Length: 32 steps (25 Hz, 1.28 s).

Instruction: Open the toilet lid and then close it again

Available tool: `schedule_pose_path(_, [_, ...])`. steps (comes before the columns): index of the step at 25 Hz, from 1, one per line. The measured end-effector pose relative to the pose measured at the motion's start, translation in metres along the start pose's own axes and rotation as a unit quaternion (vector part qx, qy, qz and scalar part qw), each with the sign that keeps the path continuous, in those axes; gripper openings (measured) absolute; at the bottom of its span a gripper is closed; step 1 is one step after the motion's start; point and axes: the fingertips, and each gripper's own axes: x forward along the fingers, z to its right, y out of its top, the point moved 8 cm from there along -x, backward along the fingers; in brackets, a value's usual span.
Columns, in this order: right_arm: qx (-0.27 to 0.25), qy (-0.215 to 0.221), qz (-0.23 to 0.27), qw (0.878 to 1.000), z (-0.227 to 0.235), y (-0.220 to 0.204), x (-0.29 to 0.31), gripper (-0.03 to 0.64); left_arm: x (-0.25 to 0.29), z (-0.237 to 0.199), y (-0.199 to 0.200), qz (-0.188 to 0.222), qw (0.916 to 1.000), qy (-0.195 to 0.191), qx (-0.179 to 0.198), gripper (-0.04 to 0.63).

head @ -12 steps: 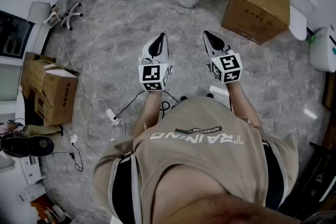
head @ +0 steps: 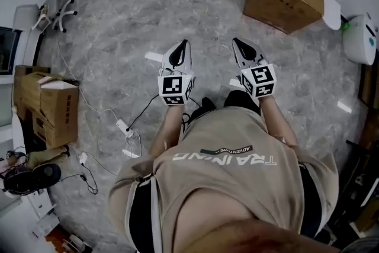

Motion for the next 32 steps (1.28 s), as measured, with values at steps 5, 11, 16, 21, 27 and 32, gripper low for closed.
schedule_pose_path(5, [0.015, 0.004, -0.045, 0.999, 0.007, -0.021, 0.026, 0.011, 0.02, -0.007, -0.014, -0.012, 0.9999, -0.001, -0.004, 0.005])
schedule_pose_path(11, [0.02, 0.05, -0.057, 0.997, 0.027, -0.025, 0.079, 0.011, 0.055, -0.018, -0.015, -0.04, 0.9991, 0.01, 0.003, 0.005])
schedule_pose_path(16, [0.019, 0.091, -0.053, 0.994, 0.062, -0.01, 0.124, 0.011, 0.105, -0.042, 0.016, -0.063, 0.9958, 0.014, 0.065, 0.005])
schedule_pose_path(21, [0.028, 0.114, -0.066, 0.991, 0.107, -0.016, 0.161, 0.011, 0.16, -0.05, 0.025, -0.083, 0.9922, 0.021, 0.091, 0.005])
schedule_pose_path(27, [-0.005, 0.126, -0.057, 0.99, 0.162, 0.005, 0.213, 0.011, 0.226, -0.056, 0.009, -0.088, 0.9955, 0.024, -0.027, 0.005])
schedule_pose_path(32, [-0.011, 0.147, -0.075, 0.986, 0.172, 0.008, 0.245, 0.011, 0.263, -0.067, 0.023, -0.087, 0.996, 0.012, -0.016, 0.005])
